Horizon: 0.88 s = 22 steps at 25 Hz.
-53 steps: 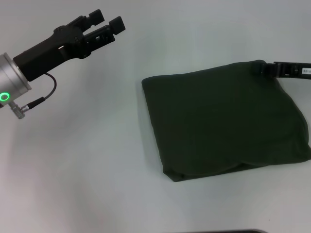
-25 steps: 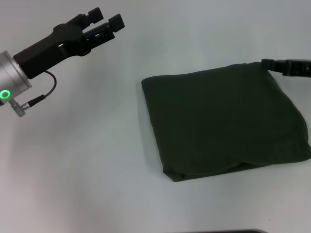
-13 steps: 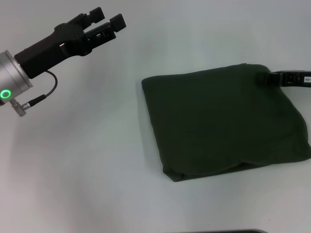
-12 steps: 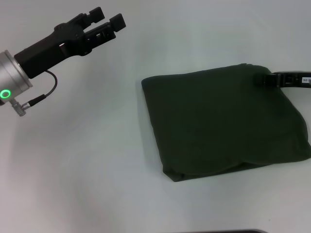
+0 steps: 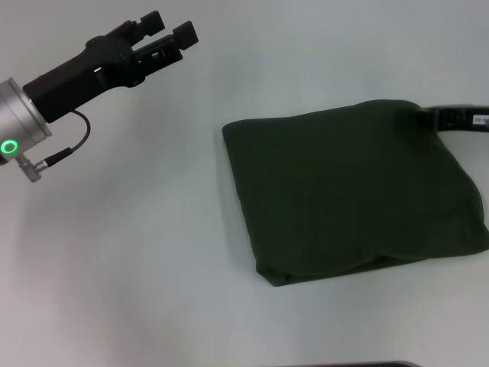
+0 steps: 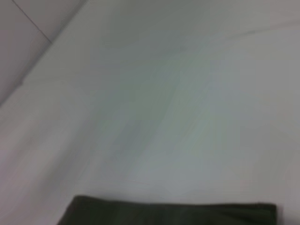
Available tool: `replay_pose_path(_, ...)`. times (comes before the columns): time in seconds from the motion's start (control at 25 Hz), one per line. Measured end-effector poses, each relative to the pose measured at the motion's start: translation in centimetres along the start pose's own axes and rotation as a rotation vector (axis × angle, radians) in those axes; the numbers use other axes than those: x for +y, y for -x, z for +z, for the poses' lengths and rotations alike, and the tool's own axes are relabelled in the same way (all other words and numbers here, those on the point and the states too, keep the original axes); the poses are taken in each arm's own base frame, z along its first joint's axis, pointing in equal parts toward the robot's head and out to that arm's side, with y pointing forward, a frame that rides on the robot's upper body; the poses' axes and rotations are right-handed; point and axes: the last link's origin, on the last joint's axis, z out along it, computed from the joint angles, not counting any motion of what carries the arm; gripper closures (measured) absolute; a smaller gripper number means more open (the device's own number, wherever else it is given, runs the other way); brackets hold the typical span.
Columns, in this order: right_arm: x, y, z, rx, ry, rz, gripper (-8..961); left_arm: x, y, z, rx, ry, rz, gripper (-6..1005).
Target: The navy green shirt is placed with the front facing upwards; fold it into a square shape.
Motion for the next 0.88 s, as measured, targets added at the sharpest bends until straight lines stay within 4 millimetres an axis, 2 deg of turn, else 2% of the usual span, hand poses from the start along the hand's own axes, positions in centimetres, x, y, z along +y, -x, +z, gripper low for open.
replay_pose_path(0.4, 0.4, 2.0, -4.9, -0.276, 0.086, -0.043, 900, 0.1, 0.2, -0.3, 0.004, 0.005, -0.006, 95)
replay_pose_path(0.56, 0.4, 1.8, -6.1, -0.352, 0.110, -0.037, 896, 0.2, 0.4, -0.8, 0.003, 0.000, -0.012, 95)
replay_pose_path(0.76, 1.2, 0.9, -6.5, -0.361, 0.186, -0.040, 891, 0.5, 0.4, -1.8, 0.004, 0.028, -0.016, 95)
replay_pose_path(0.88, 2.0, 0.5, -6.4, -0.362, 0.233, -0.058, 760, 0.8, 0.4, -2.6, 0.007, 0.054, -0.018, 95)
